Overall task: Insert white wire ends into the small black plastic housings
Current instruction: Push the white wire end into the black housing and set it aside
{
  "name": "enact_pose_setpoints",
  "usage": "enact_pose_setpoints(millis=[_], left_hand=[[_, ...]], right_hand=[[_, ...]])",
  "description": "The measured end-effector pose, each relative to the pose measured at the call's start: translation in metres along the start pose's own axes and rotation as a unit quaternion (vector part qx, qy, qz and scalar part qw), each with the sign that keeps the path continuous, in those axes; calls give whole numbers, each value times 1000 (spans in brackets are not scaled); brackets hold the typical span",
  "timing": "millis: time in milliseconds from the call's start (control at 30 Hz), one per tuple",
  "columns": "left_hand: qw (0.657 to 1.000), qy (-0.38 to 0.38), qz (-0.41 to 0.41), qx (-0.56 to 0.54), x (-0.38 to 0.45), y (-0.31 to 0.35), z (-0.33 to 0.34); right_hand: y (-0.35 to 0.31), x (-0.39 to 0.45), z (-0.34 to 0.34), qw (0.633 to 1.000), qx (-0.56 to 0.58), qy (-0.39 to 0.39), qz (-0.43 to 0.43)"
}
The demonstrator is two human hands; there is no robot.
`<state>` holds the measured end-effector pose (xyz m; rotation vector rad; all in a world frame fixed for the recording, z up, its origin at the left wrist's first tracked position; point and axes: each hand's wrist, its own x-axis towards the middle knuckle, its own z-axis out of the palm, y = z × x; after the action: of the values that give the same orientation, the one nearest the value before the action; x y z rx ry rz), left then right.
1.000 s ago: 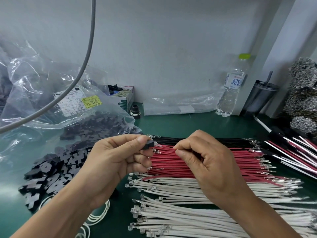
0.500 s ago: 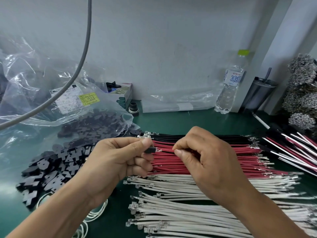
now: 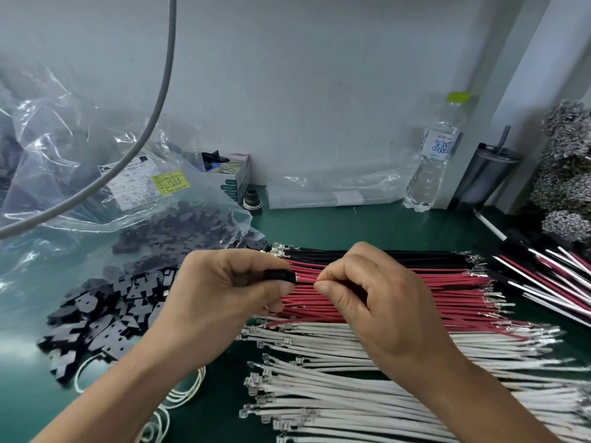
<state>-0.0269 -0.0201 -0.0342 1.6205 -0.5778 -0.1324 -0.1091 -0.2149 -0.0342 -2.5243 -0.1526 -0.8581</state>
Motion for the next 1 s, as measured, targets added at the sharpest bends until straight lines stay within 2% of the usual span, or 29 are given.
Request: enact_pose_setpoints(millis=[167, 367, 533, 600, 667, 733, 833, 1000], left_hand=[[998, -31, -31, -47, -1, 0, 0], [998, -37, -17, -47, 0, 1, 3], [1000, -7, 1, -23, 0, 1, 3], [1000, 27, 9, 0, 1, -1, 0], [999, 48, 12, 3, 3, -2, -3], [999, 48, 16, 5, 3, -2, -3], [999, 47, 22, 12, 3, -4, -3], [998, 57, 16, 11, 4, -6, -3]], right_hand=[[-2, 1, 0, 1000, 10, 12, -21], [-1, 4, -3, 1000, 16, -4, -19], [-4, 9, -26, 995, -97, 11, -31], [-10, 7, -30, 994, -91, -31, -44], [-16, 1, -23, 986, -93, -129, -37], [-18, -9, -14, 976, -96, -192, -19], [-19, -11, -10, 975, -67, -211, 13], [-21, -13, -9, 976, -73, -204, 15]])
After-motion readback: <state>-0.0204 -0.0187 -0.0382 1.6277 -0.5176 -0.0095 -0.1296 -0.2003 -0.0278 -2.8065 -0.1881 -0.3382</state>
